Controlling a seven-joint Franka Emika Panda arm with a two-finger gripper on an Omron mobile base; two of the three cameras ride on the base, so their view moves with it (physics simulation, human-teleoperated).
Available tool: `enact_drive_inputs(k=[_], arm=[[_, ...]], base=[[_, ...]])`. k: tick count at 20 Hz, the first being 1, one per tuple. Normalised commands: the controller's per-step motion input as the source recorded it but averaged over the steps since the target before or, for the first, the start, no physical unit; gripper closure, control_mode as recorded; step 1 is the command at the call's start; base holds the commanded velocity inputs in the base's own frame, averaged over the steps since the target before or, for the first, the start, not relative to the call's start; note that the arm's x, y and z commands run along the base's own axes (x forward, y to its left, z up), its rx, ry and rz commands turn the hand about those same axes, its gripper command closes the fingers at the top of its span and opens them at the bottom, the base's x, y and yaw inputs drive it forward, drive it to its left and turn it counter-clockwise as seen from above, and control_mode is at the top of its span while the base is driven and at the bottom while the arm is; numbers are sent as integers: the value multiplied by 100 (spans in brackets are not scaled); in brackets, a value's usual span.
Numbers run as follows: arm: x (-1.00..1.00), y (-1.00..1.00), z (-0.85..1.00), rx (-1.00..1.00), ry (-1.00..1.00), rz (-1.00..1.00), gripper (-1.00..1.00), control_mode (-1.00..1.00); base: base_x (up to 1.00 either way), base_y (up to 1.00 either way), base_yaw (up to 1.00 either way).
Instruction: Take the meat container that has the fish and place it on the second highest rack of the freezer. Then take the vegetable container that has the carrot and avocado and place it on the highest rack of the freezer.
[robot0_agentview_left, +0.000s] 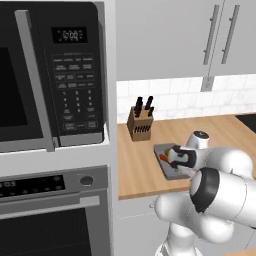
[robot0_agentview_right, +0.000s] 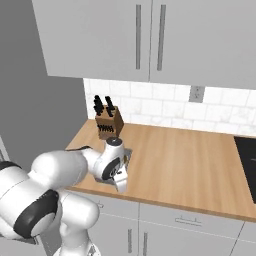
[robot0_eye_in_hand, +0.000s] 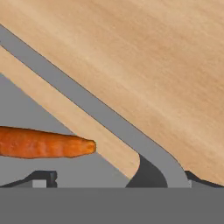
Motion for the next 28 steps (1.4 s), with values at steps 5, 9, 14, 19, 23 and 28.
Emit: enact_drive_inputs(k=[5, 9, 14, 19, 23, 28], arm=[[5, 4, -38, 0, 11, -5, 100, -100], [1, 1, -28, 0, 4, -4, 100, -100], [0, 0, -3, 0, 0, -4, 100, -100], [0, 0, 19, 0, 0, -1, 100, -100], [0, 0, 50, 0, 0, 0, 100, -100], [-14, 0, 66, 0, -2, 0, 100, -100]], base=[[0, 0, 0], [0, 0, 0], [0, 0, 0], [0, 0, 0], [0, 0, 0], [0, 0, 0]])
